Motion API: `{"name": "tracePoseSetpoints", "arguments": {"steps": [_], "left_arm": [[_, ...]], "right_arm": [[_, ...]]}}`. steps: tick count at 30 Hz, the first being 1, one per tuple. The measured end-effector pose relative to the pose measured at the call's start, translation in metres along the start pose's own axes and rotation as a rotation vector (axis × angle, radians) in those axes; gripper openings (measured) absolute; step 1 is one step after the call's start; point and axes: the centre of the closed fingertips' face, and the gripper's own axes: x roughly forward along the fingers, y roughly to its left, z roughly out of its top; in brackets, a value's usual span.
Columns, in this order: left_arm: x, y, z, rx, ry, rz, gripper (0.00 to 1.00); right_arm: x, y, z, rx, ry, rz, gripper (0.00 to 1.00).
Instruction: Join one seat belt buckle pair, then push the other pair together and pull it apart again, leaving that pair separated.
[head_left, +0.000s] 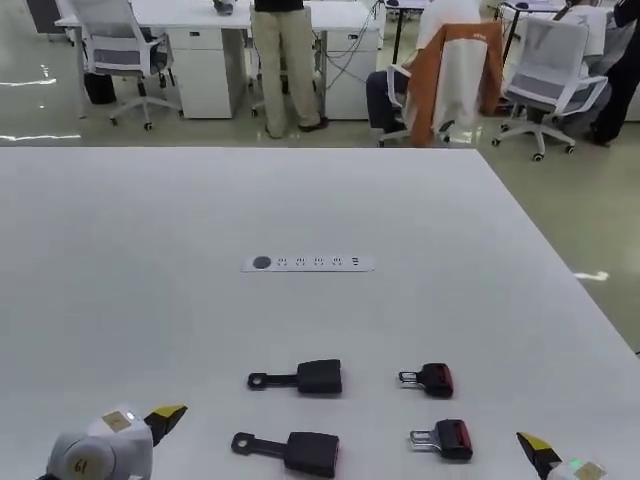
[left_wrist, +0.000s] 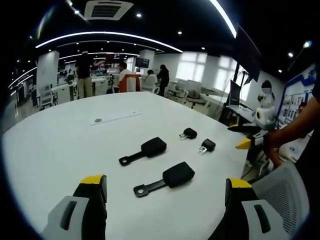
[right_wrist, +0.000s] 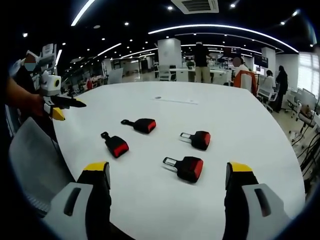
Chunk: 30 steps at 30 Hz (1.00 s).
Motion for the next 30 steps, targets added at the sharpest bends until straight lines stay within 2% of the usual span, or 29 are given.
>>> {"name": "tracePoseSetpoints", "arguments": {"steps": [3, 8, 11, 17, 21, 23, 30], "left_arm": [[0.003, 0.003, -0.003, 0.0, 0.007, -0.01, 1.0], [0.009, -0.001, -0.001, 0.003, 0.018, -0.022, 1.0], [0.014, 0.004, -0.005, 0.005, 0.03, -0.029, 1.0], [0.026, 0.004, -0.008, 0.008, 0.048, -0.044, 1.0], [0.031, 0.001, -0.005, 0.01, 0.059, -0.055, 1.0], [0.034, 0.002, -0.009, 0.014, 0.071, -0.064, 1.0], [0.044, 0.01, -0.009, 0.023, 0.092, -0.081, 1.0]], "right_arm": [[0.003, 0.0, -0.001, 0.002, 0.005, 0.004, 0.95], [0.008, -0.003, -0.001, 0.004, 0.012, 0.008, 0.95], [0.013, -0.004, -0.001, 0.003, 0.017, 0.013, 0.95], [0.023, -0.008, -0.003, -0.008, 0.034, 0.023, 0.95], [0.029, -0.008, -0.002, -0.01, 0.041, 0.033, 0.95], [0.033, -0.008, -0.003, -0.014, 0.049, 0.042, 0.95], [0.045, -0.01, -0.001, -0.025, 0.063, 0.068, 0.94]]}}
